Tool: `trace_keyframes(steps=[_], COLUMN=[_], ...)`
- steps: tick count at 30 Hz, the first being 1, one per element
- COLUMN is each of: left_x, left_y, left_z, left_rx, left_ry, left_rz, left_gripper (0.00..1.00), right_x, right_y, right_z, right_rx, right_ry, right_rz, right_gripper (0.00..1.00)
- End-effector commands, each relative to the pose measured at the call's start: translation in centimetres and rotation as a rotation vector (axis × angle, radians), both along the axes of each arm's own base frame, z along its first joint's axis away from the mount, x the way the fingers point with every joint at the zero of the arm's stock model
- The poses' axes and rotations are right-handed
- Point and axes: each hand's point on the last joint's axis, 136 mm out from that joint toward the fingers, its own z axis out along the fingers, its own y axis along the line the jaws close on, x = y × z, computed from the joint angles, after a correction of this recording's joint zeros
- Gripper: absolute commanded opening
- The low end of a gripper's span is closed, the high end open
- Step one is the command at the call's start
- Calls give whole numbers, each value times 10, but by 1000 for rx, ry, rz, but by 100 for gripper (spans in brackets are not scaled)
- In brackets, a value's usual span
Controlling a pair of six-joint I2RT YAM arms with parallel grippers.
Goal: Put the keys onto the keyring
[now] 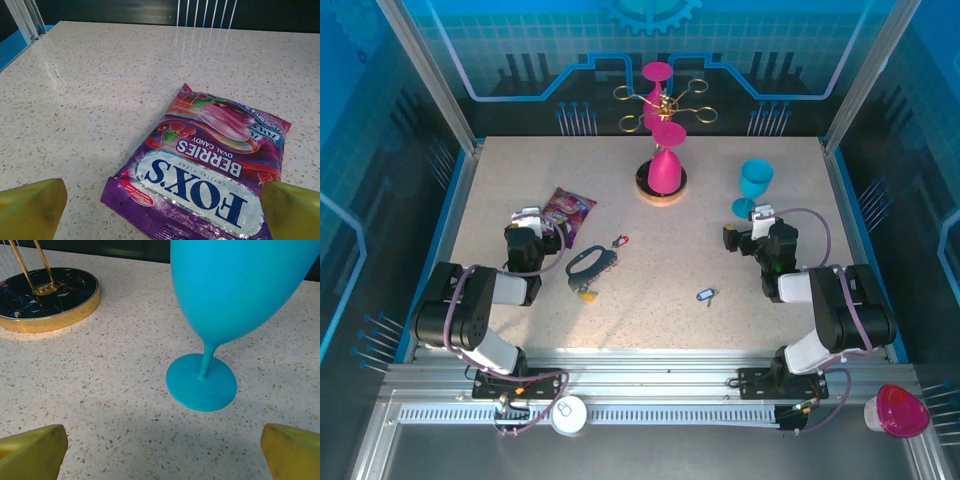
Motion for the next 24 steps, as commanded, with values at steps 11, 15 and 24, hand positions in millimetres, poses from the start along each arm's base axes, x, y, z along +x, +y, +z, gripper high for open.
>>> trace_keyframes(steps=[11,15,24], left_x=[5,5,2], left_y=[-1,-1,-3], left_z=[9,9,14], left_rx=[-23,-25,-27], left_ry=[-28,-27,-51], left_rz=[-12,-11,-27], left_gripper=[99,99,99], right_x=[6,6,6], right_y=[1,1,3], right_z=[9,9,9], right_rx=[1,0,14], right_ry=[-28,-29,-28], right_rz=[0,0,18], right_gripper=[100,100,100])
